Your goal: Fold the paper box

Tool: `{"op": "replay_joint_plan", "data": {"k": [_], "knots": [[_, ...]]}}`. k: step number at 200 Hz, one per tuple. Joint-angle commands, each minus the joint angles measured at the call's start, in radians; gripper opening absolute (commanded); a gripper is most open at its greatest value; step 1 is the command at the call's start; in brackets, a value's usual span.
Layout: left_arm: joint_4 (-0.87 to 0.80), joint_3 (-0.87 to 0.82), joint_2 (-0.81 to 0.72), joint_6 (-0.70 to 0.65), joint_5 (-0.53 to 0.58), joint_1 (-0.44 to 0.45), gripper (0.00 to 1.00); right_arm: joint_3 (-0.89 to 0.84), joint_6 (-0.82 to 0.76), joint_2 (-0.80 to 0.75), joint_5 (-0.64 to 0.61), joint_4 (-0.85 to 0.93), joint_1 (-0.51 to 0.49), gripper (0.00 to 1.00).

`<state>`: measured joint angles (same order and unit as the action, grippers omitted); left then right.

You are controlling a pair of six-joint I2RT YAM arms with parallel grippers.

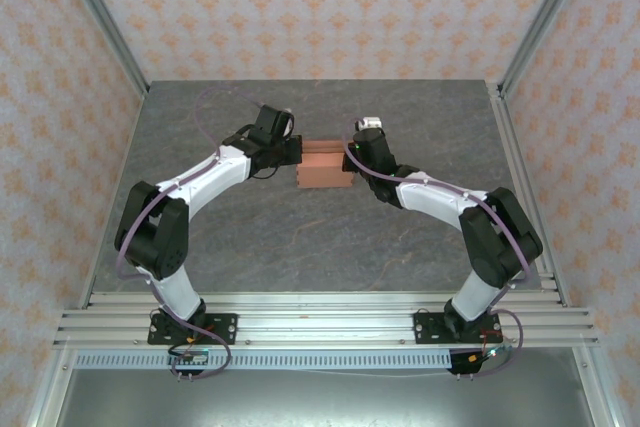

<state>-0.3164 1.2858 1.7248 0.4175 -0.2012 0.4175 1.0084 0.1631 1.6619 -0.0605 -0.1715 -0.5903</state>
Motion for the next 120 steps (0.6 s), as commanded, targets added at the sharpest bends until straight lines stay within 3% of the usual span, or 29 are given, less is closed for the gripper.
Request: {"op": "replay_joint_plan", "data": {"k": [1, 46, 120], "knots": [[0.005, 0.035, -0.047, 0.031, -0.037, 0.010, 0.00, -0.006, -0.008, 0.038, 0.047, 0.116, -0.013, 0.00], [0.010, 0.032, -0.040, 0.051, -0.056, 0.011, 0.00, -0.008, -0.010, 0.039, 0.046, 0.113, -0.013, 0.00], [-0.008, -0.026, -0.033, 0.019, 0.009, 0.011, 0.00, -0.009, -0.012, 0.036, 0.048, 0.112, -0.014, 0.00]]}}
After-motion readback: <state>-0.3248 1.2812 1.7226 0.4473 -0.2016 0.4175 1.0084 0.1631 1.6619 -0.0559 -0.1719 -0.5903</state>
